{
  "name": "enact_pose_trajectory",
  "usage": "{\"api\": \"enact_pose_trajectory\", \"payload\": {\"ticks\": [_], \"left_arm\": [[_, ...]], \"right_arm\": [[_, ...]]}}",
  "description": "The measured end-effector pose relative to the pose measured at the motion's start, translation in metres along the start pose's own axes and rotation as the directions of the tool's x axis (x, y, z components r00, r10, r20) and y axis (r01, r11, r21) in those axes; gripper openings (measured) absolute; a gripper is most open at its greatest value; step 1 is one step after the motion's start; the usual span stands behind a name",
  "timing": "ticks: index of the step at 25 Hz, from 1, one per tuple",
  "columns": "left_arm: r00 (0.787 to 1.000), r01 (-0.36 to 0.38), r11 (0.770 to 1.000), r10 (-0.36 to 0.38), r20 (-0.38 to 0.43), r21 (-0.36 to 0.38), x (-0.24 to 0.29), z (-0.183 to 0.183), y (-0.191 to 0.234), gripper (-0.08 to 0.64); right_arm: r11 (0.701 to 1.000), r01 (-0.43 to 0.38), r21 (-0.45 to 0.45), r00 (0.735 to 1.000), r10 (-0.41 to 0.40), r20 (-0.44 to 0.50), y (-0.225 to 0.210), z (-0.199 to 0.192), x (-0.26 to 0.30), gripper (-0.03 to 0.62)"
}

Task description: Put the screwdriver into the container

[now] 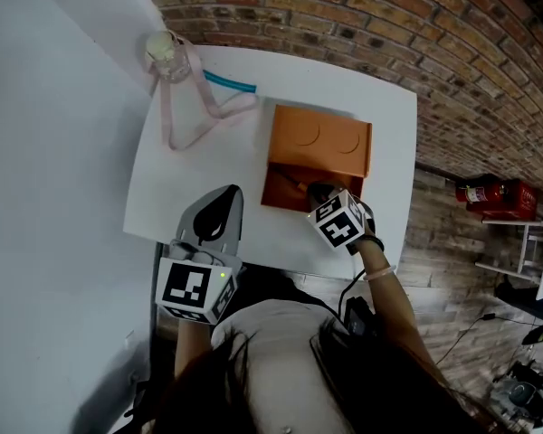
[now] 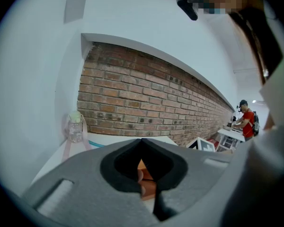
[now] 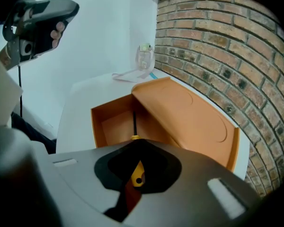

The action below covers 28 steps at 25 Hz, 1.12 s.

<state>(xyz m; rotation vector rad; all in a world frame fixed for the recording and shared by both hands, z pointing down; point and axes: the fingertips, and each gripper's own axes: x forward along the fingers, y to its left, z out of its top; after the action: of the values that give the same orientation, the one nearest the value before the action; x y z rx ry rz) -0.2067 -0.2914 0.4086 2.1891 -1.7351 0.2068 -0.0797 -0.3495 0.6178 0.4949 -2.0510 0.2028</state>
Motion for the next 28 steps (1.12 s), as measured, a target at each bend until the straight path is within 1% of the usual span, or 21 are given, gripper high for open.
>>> {"api": "enact_pose_trajectory", "payload": {"ticks": [8, 13, 16, 19, 28], "left_arm": [[0.998, 0.055, 0.998, -0.055, 0.004, 0.016, 0.007, 0.004, -0.021, 0.000], [0.996, 0.084, 0.996, -0.084, 0.014, 0.030, 0.006, 0.006, -0.036, 0.000], [0.995, 0.094, 0.995, -0.095, 0.021, 0.039, 0.002, 0.008, -0.043, 0.000], [0.994, 0.103, 0.994, -0.104, 0.025, 0.046, -0.003, 0.009, -0.052, 0.000], [0.991, 0.125, 0.990, -0.128, 0.047, 0.064, -0.023, 0.008, -0.074, 0.000]], "right_arm": [[0.998, 0.020, 0.060, 0.998, -0.024, 0.061, -0.006, 0.002, -0.024, 0.005], [0.994, 0.027, 0.106, 0.996, -0.036, 0.086, -0.006, -0.006, -0.035, 0.005], [0.993, 0.034, 0.110, 0.993, -0.047, 0.110, -0.005, -0.008, -0.043, 0.005], [0.990, 0.042, 0.136, 0.991, -0.059, 0.123, -0.002, -0.012, -0.053, 0.005], [0.978, 0.089, 0.189, 0.972, -0.127, 0.200, 0.004, -0.016, -0.086, 0.005]]}}
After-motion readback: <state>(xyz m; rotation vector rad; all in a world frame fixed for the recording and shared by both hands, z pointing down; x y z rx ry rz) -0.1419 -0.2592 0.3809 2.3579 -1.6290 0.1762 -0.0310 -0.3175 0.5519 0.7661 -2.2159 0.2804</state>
